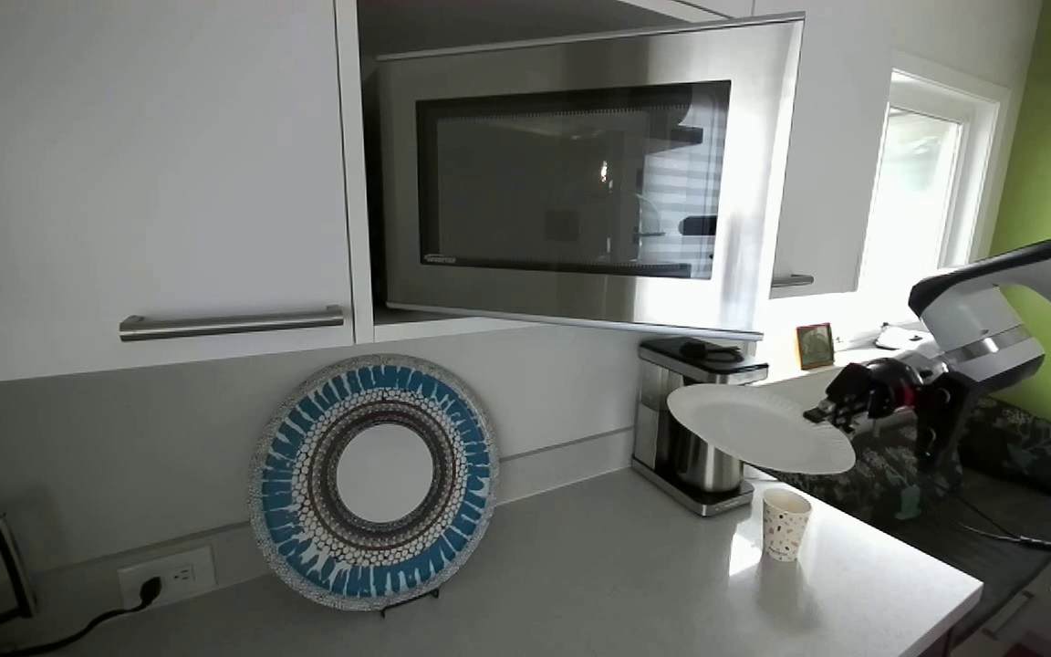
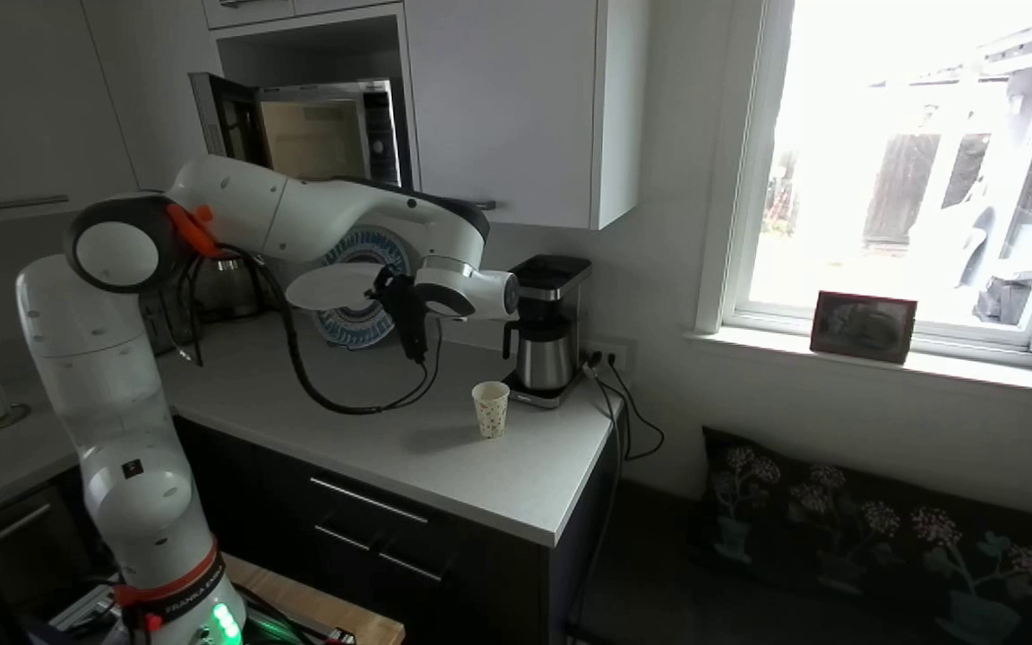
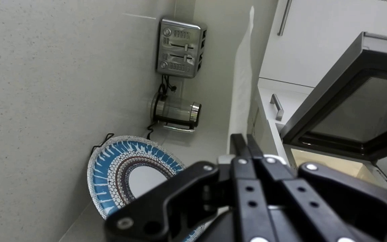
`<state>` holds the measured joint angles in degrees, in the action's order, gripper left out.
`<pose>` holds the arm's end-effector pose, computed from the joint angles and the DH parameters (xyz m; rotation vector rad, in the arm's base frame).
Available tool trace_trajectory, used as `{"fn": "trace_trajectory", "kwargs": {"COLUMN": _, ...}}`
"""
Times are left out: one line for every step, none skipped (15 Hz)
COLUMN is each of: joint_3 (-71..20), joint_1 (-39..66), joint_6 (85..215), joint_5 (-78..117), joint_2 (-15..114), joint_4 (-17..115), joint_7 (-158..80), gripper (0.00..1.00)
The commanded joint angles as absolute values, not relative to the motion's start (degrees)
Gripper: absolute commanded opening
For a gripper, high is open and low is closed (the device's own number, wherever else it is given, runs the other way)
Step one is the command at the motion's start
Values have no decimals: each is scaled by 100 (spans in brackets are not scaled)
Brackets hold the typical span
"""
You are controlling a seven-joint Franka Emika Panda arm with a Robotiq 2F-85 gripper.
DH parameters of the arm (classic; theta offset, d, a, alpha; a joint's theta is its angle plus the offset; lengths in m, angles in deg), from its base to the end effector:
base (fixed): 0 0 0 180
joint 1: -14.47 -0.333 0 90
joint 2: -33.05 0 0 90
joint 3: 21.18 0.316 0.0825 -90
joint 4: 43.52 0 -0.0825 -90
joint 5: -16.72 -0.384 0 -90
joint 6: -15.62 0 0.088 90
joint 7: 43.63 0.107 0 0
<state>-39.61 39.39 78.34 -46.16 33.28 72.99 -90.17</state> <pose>0.4189 -0.2294 0.4812 -1.7321 -0.0534 -0.2141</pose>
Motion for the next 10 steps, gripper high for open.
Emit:
{"fn": "trace_trajectory", "kwargs": {"joint_3": -4086, "joint_1": 3821, "joint_6": 7824, "joint_5": -4620, "joint_2": 3335, "joint_4": 7299, "joint_7": -9013, "gripper": 1}}
{"fn": "trace_trajectory", "kwargs": {"joint_3": -4086, "joint_1": 3820, "joint_6": 7826, "joint_5": -4625, "joint_2": 3335, "joint_4": 7317, "joint_7": -9013, "gripper": 1}}
{"fn": "trace_trajectory", "kwargs": {"joint_3": -4086, "joint_1": 3820, "joint_6": 7827, "joint_5": -4629, "joint_2": 3335, "joint_4": 7334, "joint_7": -9013, "gripper": 1}}
{"fn": "trace_trajectory", "kwargs": {"joint_3": -4086, "joint_1": 3819, "joint_6": 7827, "joint_5": -4631, "joint_2": 3335, "joint_4": 7342, "joint_7": -9013, "gripper": 1}}
{"fn": "trace_trajectory", "kwargs": {"joint_3": -4086, "joint_1": 3819, "joint_6": 7827, "joint_5": -4633, "joint_2": 3335, "joint_4": 7343, "joint_7": -9013, "gripper": 1}}
{"fn": "trace_trajectory", "kwargs": {"joint_3": -4086, "joint_1": 3819, "joint_6": 7827, "joint_5": -4635, "joint_2": 3335, "joint_4": 7343, "joint_7": -9013, "gripper": 1}}
{"fn": "trace_trajectory", "kwargs": {"joint_3": -4086, "joint_1": 3818, "joint_6": 7828, "joint_5": -4636, "joint_2": 3335, "joint_4": 7343, "joint_7": -9013, "gripper": 1}}
{"fn": "trace_trajectory", "kwargs": {"joint_3": -4086, "joint_1": 3818, "joint_6": 7828, "joint_5": -4637, "joint_2": 3335, "joint_4": 7343, "joint_7": -9013, "gripper": 1}}
{"fn": "trace_trajectory", "kwargs": {"joint_3": -4086, "joint_1": 3818, "joint_6": 7828, "joint_5": -4637, "joint_2": 3335, "joint_4": 7343, "joint_7": -9013, "gripper": 0}}
{"fn": "trace_trajectory", "kwargs": {"joint_3": -4063, "joint_1": 3789, "joint_6": 7865, "joint_5": -4663, "joint_2": 3255, "joint_4": 7389, "joint_7": -8982, "gripper": 0}}
